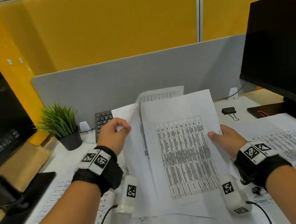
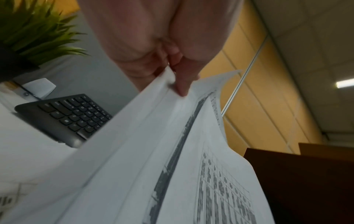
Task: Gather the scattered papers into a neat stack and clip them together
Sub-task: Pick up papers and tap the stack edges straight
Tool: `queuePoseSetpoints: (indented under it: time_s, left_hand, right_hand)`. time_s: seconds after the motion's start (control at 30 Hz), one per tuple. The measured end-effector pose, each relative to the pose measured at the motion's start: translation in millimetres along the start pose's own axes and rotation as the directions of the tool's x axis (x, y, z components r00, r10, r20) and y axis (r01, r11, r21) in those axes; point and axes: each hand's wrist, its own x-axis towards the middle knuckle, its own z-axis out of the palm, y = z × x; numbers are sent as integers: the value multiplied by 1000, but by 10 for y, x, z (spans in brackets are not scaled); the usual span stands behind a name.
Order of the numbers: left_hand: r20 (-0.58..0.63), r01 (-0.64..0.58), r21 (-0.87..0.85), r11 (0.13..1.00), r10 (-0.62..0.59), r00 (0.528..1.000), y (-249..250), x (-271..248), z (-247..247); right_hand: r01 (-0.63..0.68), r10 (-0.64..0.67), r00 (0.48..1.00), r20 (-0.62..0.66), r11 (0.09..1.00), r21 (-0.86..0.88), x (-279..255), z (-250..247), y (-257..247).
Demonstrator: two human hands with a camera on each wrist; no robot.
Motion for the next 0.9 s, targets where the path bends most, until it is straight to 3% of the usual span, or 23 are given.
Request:
queuePoseSetpoints:
  time_s: [0.23, 0.4, 0.5, 0.6, 0.8, 0.9]
  left_hand:
    - [-96, -143, -186, 972, 127, 987, 296, -117, 13]
    - [-150, -25, -297, 954, -21, 989, 366, -238, 119]
    - [-48, 196, -216, 957, -211, 976, 167, -344, 125]
    - [126, 333, -111, 936, -319, 939, 10, -489, 84]
    - [315, 422, 194, 885, -464, 828, -266, -505, 38]
    - [319, 413, 133, 901, -433, 843, -288, -505, 3]
  right_hand:
    - [131, -149, 987, 59, 962, 239, 36, 343, -174]
    - [68, -105, 991, 82, 927, 368, -72, 617, -318]
    - [67, -85, 996, 31, 926, 371, -125, 748, -262]
    - [74, -81, 997, 7, 936, 344, -168, 822, -200]
    - [49, -56, 998, 18, 961, 274, -175, 910, -131]
    - [60, -71, 997, 43, 972, 228, -156, 936, -142]
